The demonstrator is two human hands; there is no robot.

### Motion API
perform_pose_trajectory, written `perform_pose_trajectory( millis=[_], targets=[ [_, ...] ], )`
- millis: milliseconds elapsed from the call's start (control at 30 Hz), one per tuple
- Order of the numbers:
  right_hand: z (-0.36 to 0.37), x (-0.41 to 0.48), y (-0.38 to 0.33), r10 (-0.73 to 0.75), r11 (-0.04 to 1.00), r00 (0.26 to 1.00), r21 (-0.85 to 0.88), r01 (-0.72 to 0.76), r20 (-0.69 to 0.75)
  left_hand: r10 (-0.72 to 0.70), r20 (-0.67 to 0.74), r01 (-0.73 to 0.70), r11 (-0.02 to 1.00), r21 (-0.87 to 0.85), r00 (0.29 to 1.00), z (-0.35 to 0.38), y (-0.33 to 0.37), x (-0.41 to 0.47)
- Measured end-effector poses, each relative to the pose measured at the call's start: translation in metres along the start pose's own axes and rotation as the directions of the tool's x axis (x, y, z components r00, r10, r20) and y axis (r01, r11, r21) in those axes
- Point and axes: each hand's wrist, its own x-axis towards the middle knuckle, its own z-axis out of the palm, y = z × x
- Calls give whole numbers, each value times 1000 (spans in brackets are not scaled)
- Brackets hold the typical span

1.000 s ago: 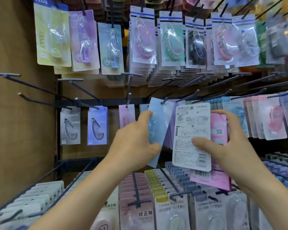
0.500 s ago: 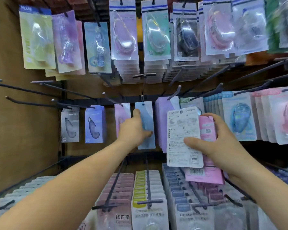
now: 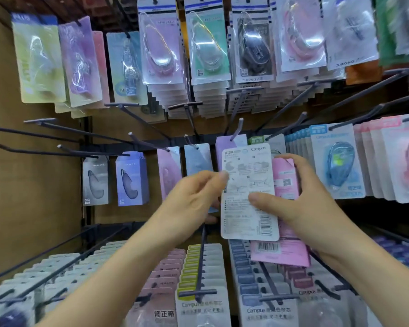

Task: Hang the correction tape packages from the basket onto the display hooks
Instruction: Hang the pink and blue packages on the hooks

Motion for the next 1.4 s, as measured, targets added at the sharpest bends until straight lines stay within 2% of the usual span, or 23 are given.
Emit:
perform_pose_trajectory(
  millis=[67,200,267,333,400,433,467,533,567,600,667,767,900,967,1067,1100,1167,1200,1233,1300,1400],
  targets=[
    [1,-3,-3,-10,999,1000,51,9,18,-45,69,55,987,-153,997,8,-1,-9],
    [0,-7,-8,-4,998,997,60,0,73,-57,22,61,944,-325,998,18,-1,-16],
    [-2,-9,-9,25,999,998,47,-28,62,-47,-33,29,912,-409,998,21,3,-19],
    [-4,-12,-10,43,999,999,19,-43,4,-22,-149,-45,901,-431,989,20,8,-20],
    [-7,-14,-10,2,996,999,-94,-8,-54,100,-276,-171,954,-247,956,17,10,-22],
    [-7,-14,-10,-34,988,996,-156,22,-79,211,-306,-238,970,-53,929,16,8,-23],
    [-6,-13,-9,-69,981,993,-186,50,-97,343,-299,-295,935,196,890,17,4,-24],
    [-3,-9,-6,-116,977,984,-192,89,-133,562,-186,-333,690,643,806,23,-3,-24],
    [-1,-8,-7,-125,980,980,-174,97,-156,616,-129,-327,571,753,777,27,-6,-23],
    [1,-7,-6,-121,986,976,-135,98,-180,623,-86,-324,514,795,777,30,-7,-22],
    [3,-8,-8,-89,996,968,-23,86,-235,632,-57,-327,473,818,773,32,-13,-21],
    [4,-11,-13,-19,986,967,157,61,-254,689,-41,-324,391,862,724,29,-20,-20],
    [2,-13,-14,-15,982,977,181,54,-211,726,15,-352,315,881,688,27,-23,-25],
    [1,-14,-12,-24,982,976,177,63,-215,696,30,-353,327,877,718,27,-21,-28],
    [-1,-15,-10,-71,981,972,159,108,-224,581,115,-397,386,833,805,24,-19,-39],
    [-2,-15,-10,-90,981,967,148,128,-239,527,138,-428,479,766,838,21,-17,-44],
    [-4,-15,-9,-134,982,962,99,161,-240,331,140,-356,794,492,933,15,-7,-53],
    [-5,-16,-9,-158,982,962,71,178,-223,260,104,-280,893,351,960,12,-4,-54],
    [-5,-17,-10,-187,979,960,44,200,-207,225,41,-228,942,247,974,9,-3,-52],
    [-5,-19,-10,-249,967,955,7,253,-162,163,-62,-155,981,117,985,6,-4,-44],
    [-5,-21,-12,-310,951,947,-29,309,-79,14,-12,-14,998,-61,1000,8,-2,-37]
  ],
)
